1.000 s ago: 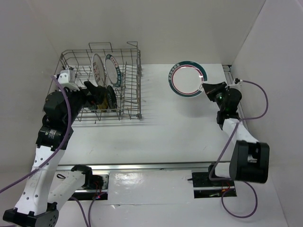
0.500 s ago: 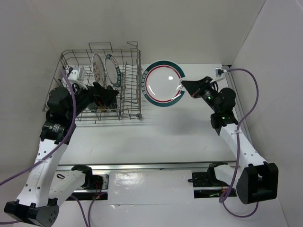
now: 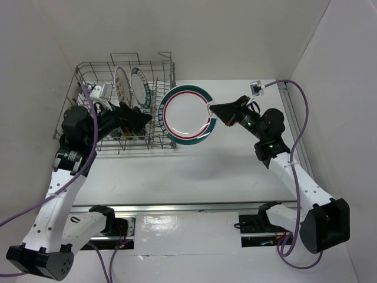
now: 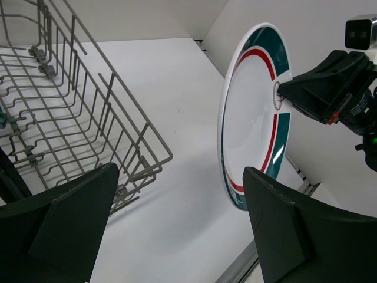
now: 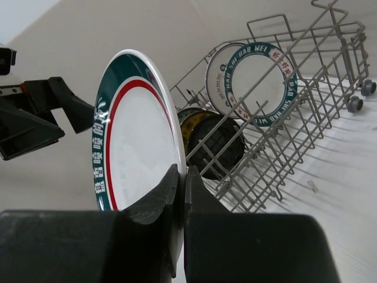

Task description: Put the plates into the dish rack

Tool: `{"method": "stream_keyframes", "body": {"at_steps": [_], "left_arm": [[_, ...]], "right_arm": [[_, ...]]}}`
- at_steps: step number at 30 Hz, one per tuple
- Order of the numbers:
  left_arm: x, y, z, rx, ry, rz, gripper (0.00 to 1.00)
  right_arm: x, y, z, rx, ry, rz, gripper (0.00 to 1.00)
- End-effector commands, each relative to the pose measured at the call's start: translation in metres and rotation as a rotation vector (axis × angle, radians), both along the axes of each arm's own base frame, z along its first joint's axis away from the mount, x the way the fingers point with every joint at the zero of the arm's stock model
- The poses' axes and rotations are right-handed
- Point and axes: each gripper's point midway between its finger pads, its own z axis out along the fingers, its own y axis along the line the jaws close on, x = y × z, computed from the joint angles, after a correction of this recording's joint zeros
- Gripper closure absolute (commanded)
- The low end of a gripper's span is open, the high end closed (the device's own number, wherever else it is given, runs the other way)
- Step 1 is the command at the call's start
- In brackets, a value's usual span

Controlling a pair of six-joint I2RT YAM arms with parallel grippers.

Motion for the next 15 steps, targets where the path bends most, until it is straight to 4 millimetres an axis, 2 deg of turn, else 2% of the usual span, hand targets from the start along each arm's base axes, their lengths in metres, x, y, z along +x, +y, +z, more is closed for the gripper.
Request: {"method": "stream_keyframes", "body": {"at_steps": [1, 2, 4, 15], "left_arm": [[-0.004, -0.009, 0.012, -0.031, -0.046, -0.064, 0.0], [-0.004, -0.013, 0.011, -0.032, -0.046, -0.098, 0.0], [-0.006, -0.017, 0.011, -0.043, -0.041, -0.125, 0.0], [-0.006, -0.033, 0.0, -0.092, 0.007, -0.238, 0.0]], "right_arm": [[-0.007, 0.004, 0.052, 0.035, -0.16, 0.001, 1.0], [-0.007, 0.005, 0.058, 0.045, -0.168, -0.009, 1.0], [-0.003, 0.005, 0.052, 0.04, -0.145, -0.017, 1.0], [-0.016, 0.024, 0.055, 0.093, -0.139, 0.049, 1.0]]}}
